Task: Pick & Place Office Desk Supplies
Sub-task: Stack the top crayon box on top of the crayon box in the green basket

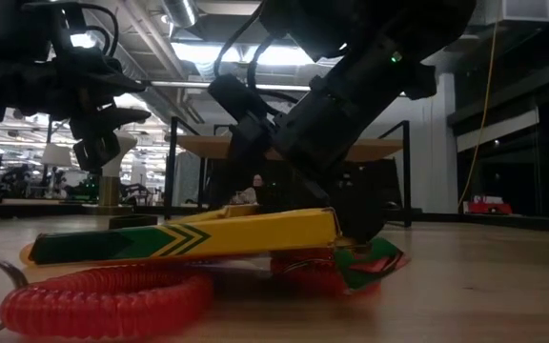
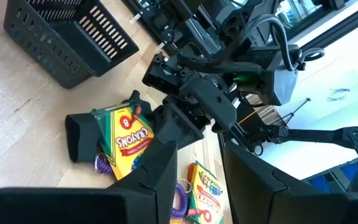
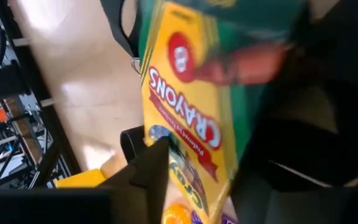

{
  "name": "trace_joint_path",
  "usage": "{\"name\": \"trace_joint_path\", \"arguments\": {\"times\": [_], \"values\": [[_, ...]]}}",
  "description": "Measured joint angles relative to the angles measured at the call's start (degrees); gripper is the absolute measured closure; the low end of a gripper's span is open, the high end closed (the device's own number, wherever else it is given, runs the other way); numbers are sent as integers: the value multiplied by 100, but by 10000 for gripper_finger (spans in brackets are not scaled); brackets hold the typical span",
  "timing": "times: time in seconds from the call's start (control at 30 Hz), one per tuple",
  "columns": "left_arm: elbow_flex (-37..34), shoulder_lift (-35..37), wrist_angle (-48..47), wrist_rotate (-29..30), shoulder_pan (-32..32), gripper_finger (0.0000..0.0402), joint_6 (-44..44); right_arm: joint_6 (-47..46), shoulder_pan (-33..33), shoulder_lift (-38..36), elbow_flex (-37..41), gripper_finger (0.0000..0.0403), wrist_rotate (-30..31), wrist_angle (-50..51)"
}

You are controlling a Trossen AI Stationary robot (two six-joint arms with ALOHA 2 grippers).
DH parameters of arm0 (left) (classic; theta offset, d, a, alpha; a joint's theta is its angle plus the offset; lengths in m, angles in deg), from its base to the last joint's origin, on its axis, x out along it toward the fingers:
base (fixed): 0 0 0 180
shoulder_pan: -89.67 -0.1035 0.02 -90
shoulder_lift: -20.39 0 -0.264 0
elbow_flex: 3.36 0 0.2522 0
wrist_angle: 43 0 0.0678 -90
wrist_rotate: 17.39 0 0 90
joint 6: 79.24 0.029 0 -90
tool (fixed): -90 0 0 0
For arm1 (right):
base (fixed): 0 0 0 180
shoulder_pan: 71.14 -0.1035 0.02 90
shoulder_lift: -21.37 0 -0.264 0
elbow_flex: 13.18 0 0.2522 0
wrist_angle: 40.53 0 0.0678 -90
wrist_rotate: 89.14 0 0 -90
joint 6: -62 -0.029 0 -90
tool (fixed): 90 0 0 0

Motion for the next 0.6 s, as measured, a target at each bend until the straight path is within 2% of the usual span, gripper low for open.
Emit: {"name": "trace_joint_path", "arguments": {"times": [0.2,0.5,0.6], "values": [[-2,0,0,16,0,272,0,309,0,0,-67,372,-6,-318],[-4,0,0,37,0,272,3,1013,79,2,-597,357,-418,-308],[-4,0,0,37,0,272,40,1379,138,-17,-800,367,-465,-289]]}}
